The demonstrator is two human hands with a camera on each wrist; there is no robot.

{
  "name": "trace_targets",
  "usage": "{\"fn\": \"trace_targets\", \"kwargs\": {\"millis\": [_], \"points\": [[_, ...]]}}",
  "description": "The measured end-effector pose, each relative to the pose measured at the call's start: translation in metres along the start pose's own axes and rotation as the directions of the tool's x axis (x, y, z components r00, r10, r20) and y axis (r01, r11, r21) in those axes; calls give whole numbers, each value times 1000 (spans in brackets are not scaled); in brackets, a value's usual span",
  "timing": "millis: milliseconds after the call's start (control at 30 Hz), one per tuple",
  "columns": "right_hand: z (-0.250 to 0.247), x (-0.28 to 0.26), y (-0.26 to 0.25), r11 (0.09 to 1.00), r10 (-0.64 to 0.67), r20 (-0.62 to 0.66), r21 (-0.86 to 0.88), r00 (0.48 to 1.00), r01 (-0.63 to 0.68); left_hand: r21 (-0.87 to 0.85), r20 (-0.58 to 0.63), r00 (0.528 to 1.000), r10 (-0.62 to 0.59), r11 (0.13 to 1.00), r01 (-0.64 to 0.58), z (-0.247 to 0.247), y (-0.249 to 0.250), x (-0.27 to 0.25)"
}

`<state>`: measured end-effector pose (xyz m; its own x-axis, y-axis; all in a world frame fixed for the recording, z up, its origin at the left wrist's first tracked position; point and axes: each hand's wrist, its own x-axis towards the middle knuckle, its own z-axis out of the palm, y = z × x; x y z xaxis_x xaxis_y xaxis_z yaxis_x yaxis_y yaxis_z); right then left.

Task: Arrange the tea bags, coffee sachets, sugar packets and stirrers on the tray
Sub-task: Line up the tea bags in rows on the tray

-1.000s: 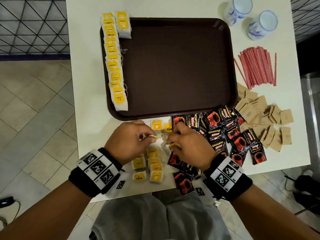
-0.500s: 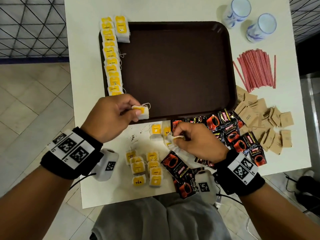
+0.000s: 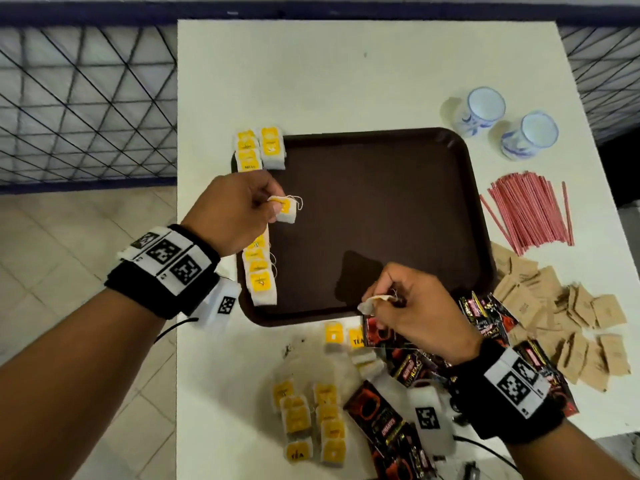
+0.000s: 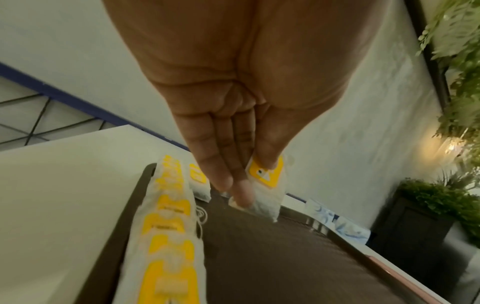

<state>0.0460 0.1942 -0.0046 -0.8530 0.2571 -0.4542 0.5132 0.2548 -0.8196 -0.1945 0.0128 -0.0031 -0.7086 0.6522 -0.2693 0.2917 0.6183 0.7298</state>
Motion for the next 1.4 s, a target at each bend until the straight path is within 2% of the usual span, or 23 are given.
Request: {"fn": "trace_targets", "kwargs": {"millis": [233, 433, 767, 1000, 1400], "points": [[2, 54, -28, 999, -30, -23, 28, 999, 30, 183, 16, 1000, -8, 983, 5, -17, 2, 59], [3, 108, -47, 999, -50, -4, -7, 999, 50, 259, 22, 999, -41, 965, 34, -19, -1, 89], [19, 187, -61, 1000, -9, 68, -25, 998, 11, 273, -31, 998, -49, 960, 55, -22, -10, 104], [28, 215, -69, 994, -26, 54, -103, 998, 32, 253, -96, 994, -48, 965, 71, -28, -15, 114], [38, 244, -78, 994, 2, 44, -107, 999, 3, 271, -56, 997, -49, 960, 63, -29, -22, 119]]}}
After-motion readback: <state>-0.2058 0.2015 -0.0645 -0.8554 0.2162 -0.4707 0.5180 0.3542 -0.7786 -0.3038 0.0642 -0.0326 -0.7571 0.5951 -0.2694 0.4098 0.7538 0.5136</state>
